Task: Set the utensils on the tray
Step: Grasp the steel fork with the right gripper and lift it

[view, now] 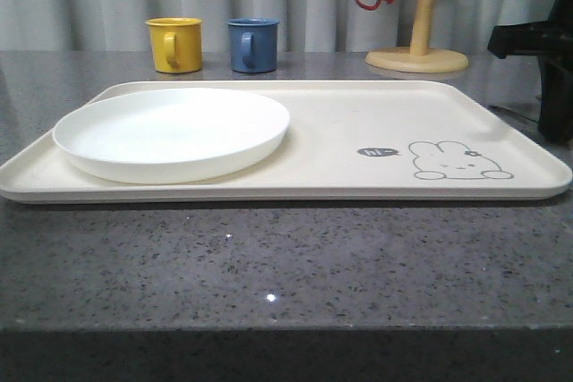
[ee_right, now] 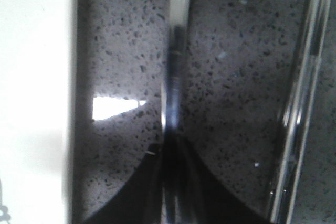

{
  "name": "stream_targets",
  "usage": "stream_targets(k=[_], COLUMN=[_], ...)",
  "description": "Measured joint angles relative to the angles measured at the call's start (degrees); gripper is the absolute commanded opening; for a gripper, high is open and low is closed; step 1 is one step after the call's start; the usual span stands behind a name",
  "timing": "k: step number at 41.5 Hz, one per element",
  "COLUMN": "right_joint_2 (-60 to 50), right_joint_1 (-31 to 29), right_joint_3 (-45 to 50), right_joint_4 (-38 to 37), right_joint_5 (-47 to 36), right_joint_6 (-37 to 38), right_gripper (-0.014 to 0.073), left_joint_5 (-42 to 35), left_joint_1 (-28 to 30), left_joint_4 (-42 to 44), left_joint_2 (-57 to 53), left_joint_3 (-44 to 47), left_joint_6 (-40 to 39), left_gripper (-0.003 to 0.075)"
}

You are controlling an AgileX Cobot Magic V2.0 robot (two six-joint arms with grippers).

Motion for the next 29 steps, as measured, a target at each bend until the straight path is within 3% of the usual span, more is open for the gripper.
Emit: stream_targets(k=[9, 17, 29], right_joint_2=[0.13, -2.78, -5.84], right_joint_1=[0.00, 2.16, 16.53], right_joint_3=[-0.22, -2.37, -10.07], right_joint_4=[0.91, 1.58, 2.08], right_joint_5=[0.63, 6.12, 11.76], right_joint_6=[-0.56, -1.81, -2.40], right_gripper=[0.0013, 0.0013, 0.0015], left_joint_5=[0.00, 0.00, 0.00], left_joint_1=[0.00, 0.00, 0.00], left_joint_4=[0.00, 0.00, 0.00], left_joint_2=[0.00, 0.00, 0.00], left_joint_3=[0.00, 0.00, 0.00], left_joint_6=[0.00, 0.00, 0.00], left_gripper=[0.0398, 0.0398, 0.0386])
